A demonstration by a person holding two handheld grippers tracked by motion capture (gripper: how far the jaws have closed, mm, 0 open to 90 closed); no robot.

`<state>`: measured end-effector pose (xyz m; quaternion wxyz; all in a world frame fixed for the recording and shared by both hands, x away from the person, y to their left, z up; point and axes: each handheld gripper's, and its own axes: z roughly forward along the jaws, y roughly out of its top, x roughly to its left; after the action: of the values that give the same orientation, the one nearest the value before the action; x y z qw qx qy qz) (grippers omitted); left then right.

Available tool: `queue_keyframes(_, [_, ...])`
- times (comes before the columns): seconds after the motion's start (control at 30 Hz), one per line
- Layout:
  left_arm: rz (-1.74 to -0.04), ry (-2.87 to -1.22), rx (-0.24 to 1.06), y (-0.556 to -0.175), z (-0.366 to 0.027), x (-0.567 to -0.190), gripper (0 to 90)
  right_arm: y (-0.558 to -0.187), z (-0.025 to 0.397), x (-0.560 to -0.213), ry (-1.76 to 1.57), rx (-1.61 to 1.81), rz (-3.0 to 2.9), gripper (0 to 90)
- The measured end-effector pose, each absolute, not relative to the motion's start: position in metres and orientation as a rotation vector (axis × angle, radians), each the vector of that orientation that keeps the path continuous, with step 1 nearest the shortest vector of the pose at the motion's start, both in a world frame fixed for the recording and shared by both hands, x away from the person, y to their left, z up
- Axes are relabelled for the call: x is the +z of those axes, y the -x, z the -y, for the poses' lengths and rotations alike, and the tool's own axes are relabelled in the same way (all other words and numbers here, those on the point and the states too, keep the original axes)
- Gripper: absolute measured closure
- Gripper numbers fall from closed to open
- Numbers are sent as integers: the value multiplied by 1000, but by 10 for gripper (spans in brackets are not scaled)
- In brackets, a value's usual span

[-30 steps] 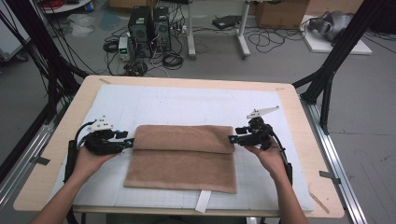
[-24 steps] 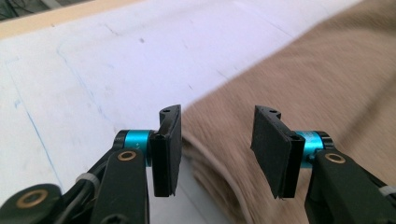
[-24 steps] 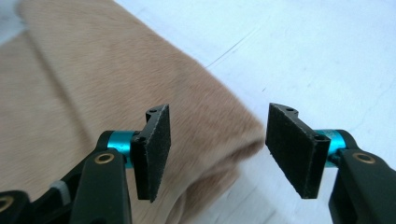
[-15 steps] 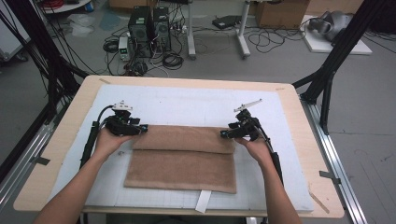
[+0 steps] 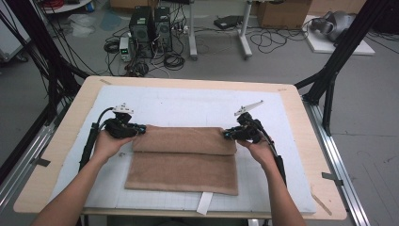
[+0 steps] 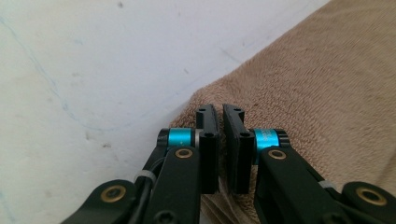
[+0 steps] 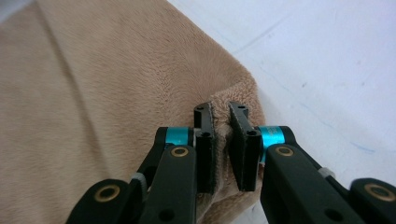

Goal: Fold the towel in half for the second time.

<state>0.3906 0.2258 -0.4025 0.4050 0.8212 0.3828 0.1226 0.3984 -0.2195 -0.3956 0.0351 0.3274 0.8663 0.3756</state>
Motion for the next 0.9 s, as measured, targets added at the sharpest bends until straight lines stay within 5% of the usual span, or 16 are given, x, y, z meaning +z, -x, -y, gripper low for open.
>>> queue_keyframes(0.4, [-736, -2045, 307, -295, -245, -379, 842, -328, 232, -363, -729, 1310, -2708, 798])
queue_keyframes(0.53, [-689, -2048, 252, -271, -253, -382, 720, -308, 235, -357, -637, 1390, -2728, 713])
queue_keyframes(0.77, [-736, -1992, 372, -292, -256, -379, 585, -331, 219, -359, -668, 1328, -2706, 572])
queue_keyframes(0.9, [-769, -2035, 333, -309, -246, -395, 564, -341, 206, -377, -683, 1233, -2752, 543])
